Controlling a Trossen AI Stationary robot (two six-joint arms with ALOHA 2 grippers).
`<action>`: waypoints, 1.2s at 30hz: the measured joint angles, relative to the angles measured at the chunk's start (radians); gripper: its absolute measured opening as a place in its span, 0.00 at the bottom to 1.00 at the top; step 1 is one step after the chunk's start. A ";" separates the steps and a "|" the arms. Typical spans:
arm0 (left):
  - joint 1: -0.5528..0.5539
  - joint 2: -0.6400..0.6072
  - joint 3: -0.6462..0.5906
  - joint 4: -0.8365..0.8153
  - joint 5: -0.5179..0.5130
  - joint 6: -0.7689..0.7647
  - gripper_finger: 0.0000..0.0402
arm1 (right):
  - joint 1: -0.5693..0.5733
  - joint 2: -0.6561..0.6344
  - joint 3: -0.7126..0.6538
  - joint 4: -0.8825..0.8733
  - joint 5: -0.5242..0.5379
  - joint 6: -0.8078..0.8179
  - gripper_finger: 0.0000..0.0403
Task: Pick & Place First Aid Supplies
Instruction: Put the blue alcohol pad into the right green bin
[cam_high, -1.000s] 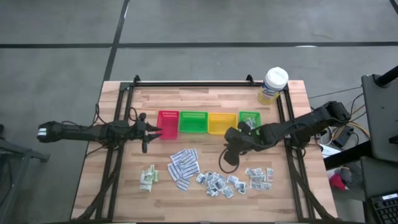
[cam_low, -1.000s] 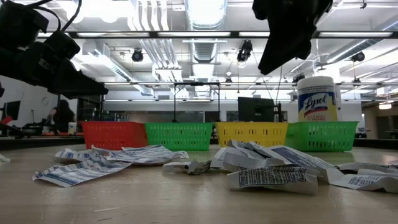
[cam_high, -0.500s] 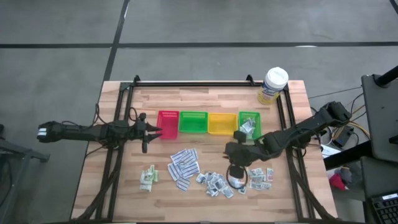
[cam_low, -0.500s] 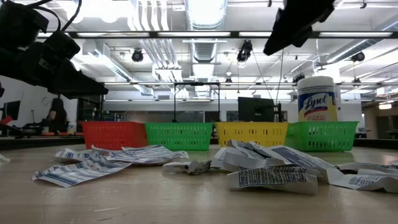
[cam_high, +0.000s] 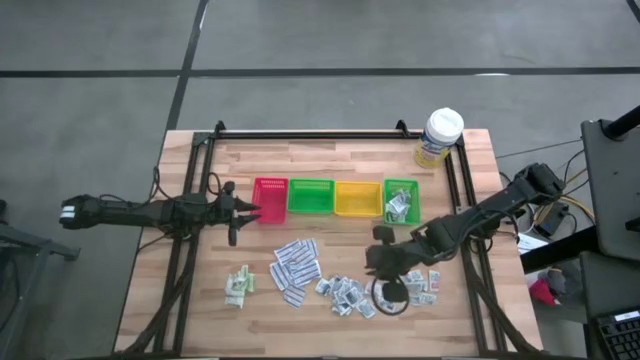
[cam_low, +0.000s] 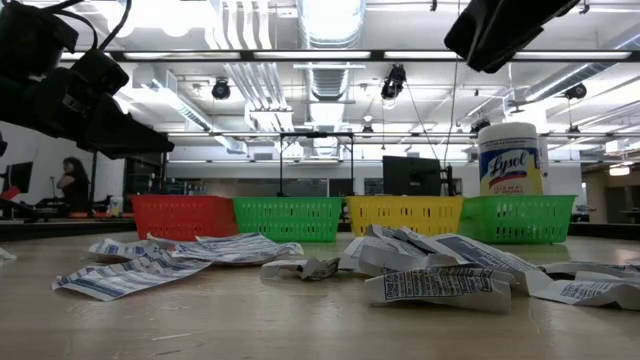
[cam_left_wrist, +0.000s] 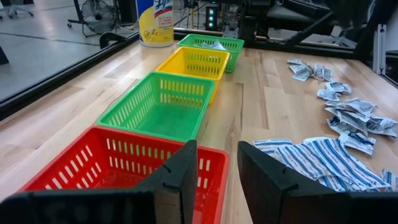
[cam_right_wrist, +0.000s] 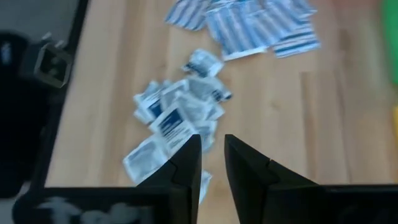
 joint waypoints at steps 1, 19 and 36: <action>0.000 0.000 0.000 0.000 -0.001 0.000 0.28 | 0.000 0.005 0.000 0.001 -0.025 -0.020 0.16; 0.000 0.000 0.000 -0.002 -0.001 0.000 0.28 | 0.000 0.204 0.000 0.013 -0.249 0.048 0.16; 0.000 0.000 0.000 -0.004 -0.001 0.000 0.28 | -0.010 0.340 0.000 -0.031 -0.221 0.043 0.30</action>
